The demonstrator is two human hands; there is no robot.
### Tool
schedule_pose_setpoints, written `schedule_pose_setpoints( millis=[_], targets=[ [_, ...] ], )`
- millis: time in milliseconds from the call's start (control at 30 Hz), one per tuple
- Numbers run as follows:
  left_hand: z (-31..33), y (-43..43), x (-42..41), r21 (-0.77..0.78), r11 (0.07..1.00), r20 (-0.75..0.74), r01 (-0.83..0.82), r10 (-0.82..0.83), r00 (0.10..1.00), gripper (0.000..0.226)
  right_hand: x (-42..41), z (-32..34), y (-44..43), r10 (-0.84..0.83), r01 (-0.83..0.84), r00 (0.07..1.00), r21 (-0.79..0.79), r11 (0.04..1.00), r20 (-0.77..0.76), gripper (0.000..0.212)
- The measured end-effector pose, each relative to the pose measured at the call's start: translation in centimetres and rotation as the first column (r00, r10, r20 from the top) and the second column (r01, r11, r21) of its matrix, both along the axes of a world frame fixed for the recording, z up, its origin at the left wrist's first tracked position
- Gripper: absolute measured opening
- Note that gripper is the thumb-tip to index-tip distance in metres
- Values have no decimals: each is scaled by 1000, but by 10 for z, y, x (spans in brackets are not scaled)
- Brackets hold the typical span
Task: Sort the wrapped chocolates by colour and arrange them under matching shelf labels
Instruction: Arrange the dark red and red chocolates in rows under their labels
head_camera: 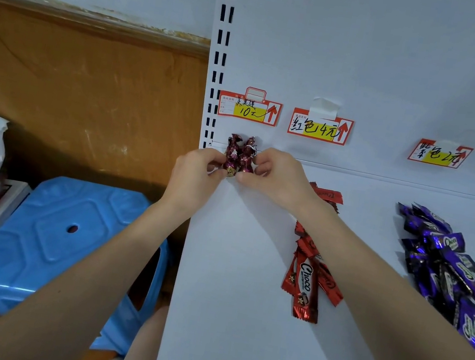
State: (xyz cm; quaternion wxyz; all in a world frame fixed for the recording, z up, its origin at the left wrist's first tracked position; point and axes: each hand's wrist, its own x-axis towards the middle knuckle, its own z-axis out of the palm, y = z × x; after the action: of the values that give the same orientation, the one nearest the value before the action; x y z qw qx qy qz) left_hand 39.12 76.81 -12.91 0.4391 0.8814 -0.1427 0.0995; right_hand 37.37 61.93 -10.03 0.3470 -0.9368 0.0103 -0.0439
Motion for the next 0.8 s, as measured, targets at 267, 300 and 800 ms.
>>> schedule_pose_setpoints(
  millis=[267, 300, 800],
  targets=[
    [0, 1, 0, -14, 1000, -6, 0, 0, 1000, 20, 2, -3, 3, -12, 11, 999, 21, 1000, 40, 16],
    [0, 1, 0, -10, 1000, -4, 4, -4, 1000, 20, 2, -4, 3, -18, 16, 999, 36, 999, 49, 17],
    [8, 4, -8, 35, 999, -5, 1, -1, 1000, 28, -10, 3, -1, -11, 2, 997, 117, 993, 82, 21]
  ],
)
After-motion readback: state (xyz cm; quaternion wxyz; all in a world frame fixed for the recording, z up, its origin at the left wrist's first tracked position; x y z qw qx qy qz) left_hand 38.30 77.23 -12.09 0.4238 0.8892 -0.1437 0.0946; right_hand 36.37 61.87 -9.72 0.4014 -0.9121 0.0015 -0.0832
